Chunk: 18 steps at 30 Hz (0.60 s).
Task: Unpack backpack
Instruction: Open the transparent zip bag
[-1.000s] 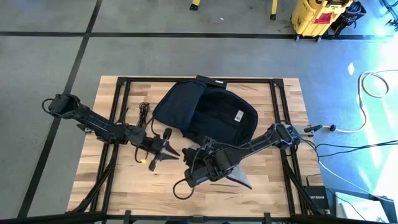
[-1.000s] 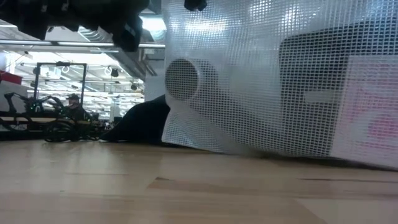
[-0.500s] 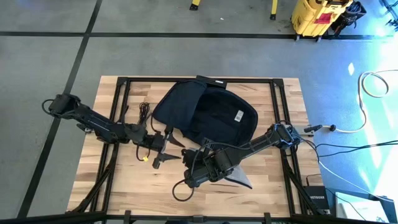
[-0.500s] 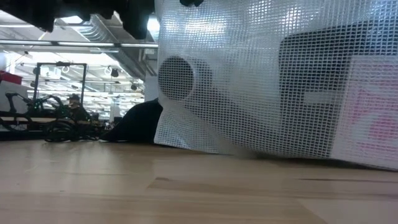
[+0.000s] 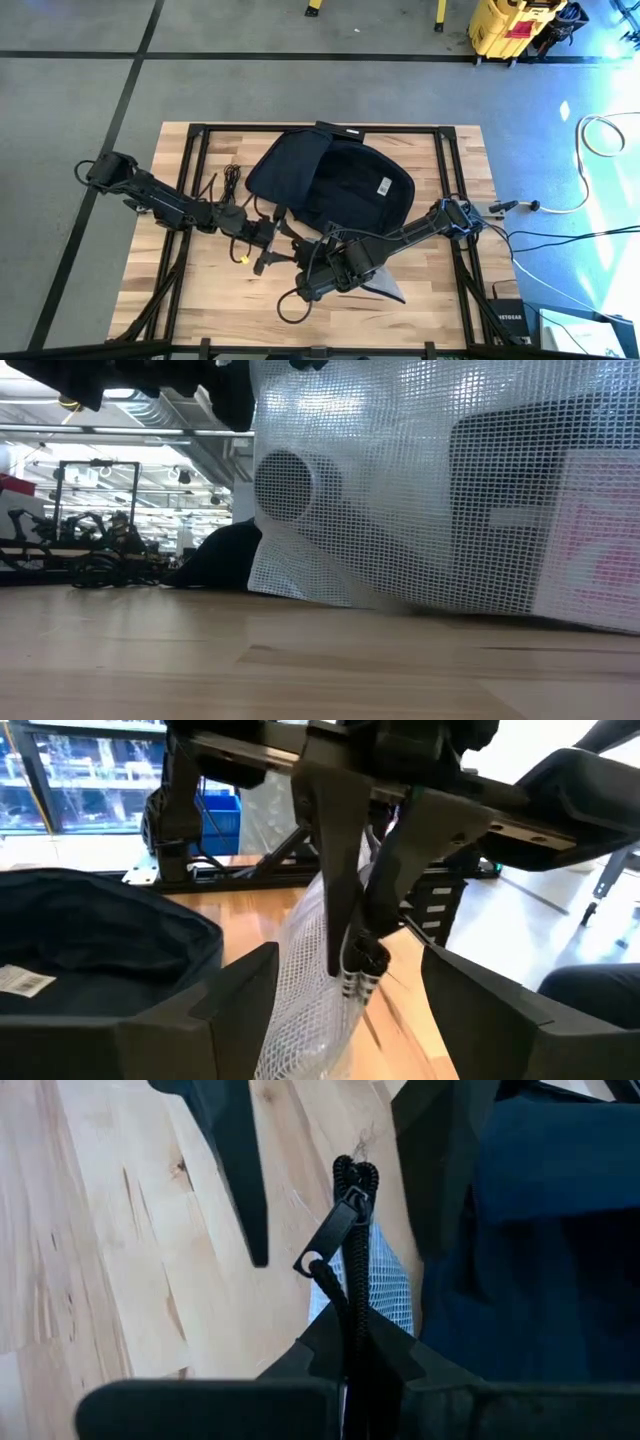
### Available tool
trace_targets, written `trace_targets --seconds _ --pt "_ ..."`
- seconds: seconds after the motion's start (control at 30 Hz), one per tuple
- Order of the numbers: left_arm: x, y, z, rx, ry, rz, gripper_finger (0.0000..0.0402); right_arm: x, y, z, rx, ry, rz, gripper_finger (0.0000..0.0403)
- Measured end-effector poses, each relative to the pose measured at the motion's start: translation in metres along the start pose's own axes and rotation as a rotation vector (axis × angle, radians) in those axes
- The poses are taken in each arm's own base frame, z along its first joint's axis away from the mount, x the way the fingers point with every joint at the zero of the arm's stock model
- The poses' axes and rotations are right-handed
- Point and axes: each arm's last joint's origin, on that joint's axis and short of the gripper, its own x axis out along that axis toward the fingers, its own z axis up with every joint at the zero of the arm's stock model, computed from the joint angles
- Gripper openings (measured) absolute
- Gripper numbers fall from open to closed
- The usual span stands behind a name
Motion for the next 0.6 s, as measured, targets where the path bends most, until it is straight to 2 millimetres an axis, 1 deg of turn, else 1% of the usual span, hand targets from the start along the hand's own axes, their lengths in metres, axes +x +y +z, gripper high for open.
trace_targets --seconds 0.13,0.17,0.23,0.3,0.43,0.5,0.53,0.6 --pt "-0.0004 -0.0004 0.0022 -0.002 -0.011 -0.013 0.0234 0.0000 -0.0002 -0.0002 -0.002 0.002 -0.001 0.0000" --pt "-0.0004 -0.0004 0.0019 -0.002 -0.008 -0.012 0.0230 0.0000 -0.0002 -0.0002 -0.002 0.002 -0.002 0.0000" --pt "-0.0005 -0.0004 0.0016 -0.003 -0.006 -0.013 0.0209 0.0000 -0.0002 -0.0002 -0.002 0.002 -0.002 0.0000" --pt "-0.0005 -0.0004 0.0017 0.002 -0.008 -0.013 0.0172 0.0000 -0.0002 -0.0002 -0.002 0.002 -0.002 0.0000" --pt "-0.0005 -0.0005 0.0018 0.006 -0.008 -0.015 0.0080 0.0002 -0.0001 -0.0003 -0.002 0.002 -0.002 0.0000" --pt "-0.0005 -0.0005 0.0018 0.006 -0.009 -0.015 0.0040 0.0002 -0.0001 -0.0003 -0.002 0.002 -0.002 0.0000" --pt "-0.0005 -0.0005 0.0018 0.006 -0.008 -0.015 0.0023 0.0002 -0.0001 -0.0003 -0.002 0.002 -0.002 0.0000" --pt "-0.0005 -0.0004 0.0018 0.006 -0.009 -0.015 0.0007 0.0002 -0.0001 -0.0003 -0.002 0.002 -0.002 0.0000"
